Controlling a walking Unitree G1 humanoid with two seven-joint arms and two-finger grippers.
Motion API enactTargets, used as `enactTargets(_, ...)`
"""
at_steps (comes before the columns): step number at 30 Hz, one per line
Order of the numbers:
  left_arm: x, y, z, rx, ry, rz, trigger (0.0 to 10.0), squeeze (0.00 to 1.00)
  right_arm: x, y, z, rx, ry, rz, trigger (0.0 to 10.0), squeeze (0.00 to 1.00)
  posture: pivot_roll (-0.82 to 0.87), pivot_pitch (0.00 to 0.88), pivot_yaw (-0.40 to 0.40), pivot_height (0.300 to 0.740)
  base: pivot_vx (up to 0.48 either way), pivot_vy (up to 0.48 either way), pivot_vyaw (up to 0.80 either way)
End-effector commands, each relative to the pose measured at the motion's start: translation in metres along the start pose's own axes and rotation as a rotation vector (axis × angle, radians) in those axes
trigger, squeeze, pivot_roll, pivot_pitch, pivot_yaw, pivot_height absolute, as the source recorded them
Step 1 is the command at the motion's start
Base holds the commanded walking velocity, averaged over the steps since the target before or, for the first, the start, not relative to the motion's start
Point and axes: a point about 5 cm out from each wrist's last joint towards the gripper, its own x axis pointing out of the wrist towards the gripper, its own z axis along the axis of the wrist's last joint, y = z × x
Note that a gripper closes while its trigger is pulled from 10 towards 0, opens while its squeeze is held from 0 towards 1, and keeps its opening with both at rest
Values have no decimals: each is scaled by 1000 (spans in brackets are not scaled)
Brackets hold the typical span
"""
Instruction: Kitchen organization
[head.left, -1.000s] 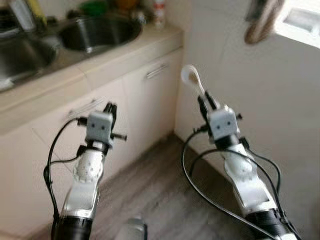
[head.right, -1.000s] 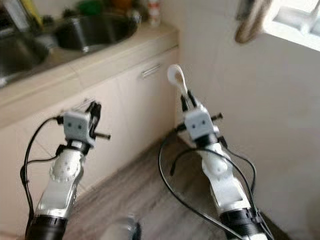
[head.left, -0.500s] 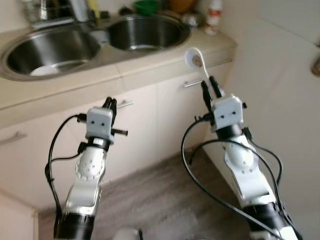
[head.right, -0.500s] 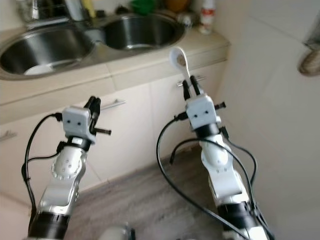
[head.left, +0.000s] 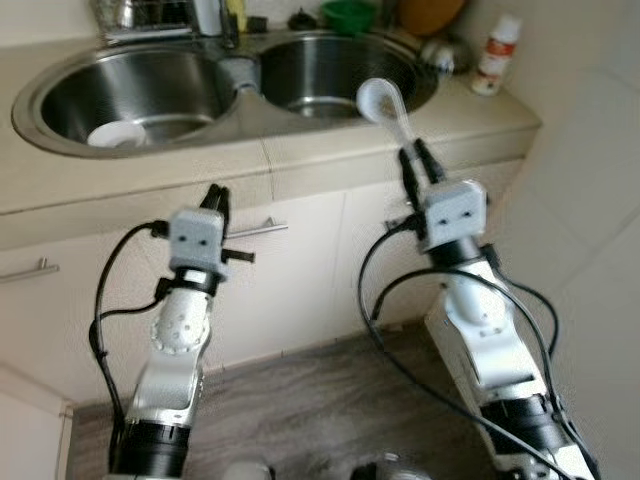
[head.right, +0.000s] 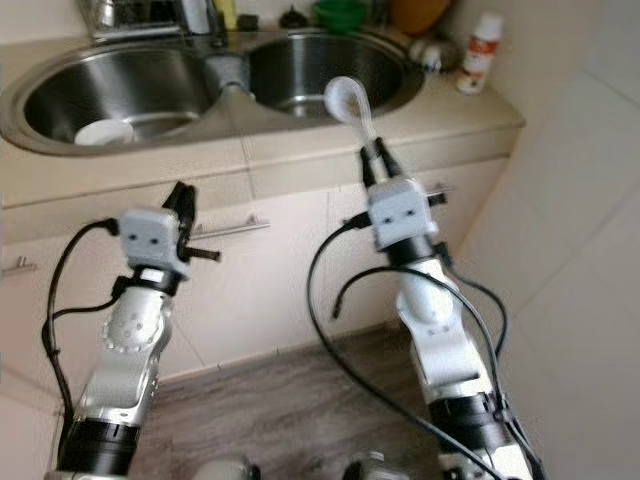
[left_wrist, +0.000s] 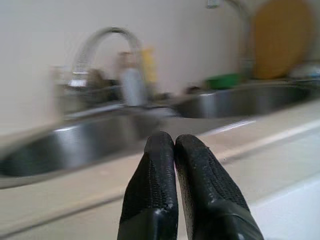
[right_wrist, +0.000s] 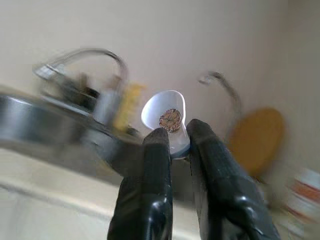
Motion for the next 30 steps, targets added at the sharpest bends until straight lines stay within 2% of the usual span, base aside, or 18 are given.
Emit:
enactTargets(1,1,8,3,19,-13,24,10000,0,5,4,8,18,-35,13,0,0,178,0,-38,740,292,0,0)
enactTargets(5,2,7,5,21,-25,23,10000,0,7,2,7,-15,-31,21,0,0,178,0,-38,740,290,0,400)
enactTargets(9,2,7,5,23,-28,26,10000,0,8,-2,7,5,-33,-2,0,0,180,0,-35,740,291,0,800)
enactTargets(19,4,9,9,31,-48,37,10000,0,12,-6,6,15,-27,-28,0,0,187,0,-36,740,292,0,0)
enactTargets(30,4,14,9,48,-53,52,10000,0,15,-12,-3,21,27,-56,0,0,195,0,-35,740,290,0,0)
